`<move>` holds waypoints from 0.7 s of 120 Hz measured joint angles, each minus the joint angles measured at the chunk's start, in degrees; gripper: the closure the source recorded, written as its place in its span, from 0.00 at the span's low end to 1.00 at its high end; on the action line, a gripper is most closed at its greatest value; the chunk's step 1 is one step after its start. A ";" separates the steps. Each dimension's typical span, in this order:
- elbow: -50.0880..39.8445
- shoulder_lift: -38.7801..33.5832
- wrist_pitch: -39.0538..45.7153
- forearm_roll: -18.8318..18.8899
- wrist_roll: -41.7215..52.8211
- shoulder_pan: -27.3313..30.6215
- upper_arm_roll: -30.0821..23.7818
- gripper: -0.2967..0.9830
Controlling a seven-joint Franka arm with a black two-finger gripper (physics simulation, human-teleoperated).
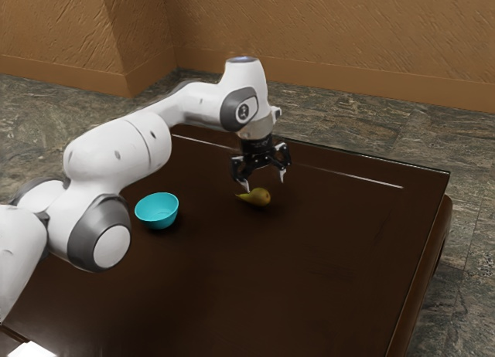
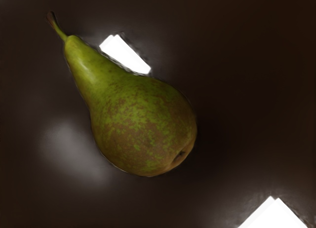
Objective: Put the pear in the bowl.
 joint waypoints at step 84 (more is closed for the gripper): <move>-1.48 3.45 6.85 4.96 -49.01 0.48 0.23 0.34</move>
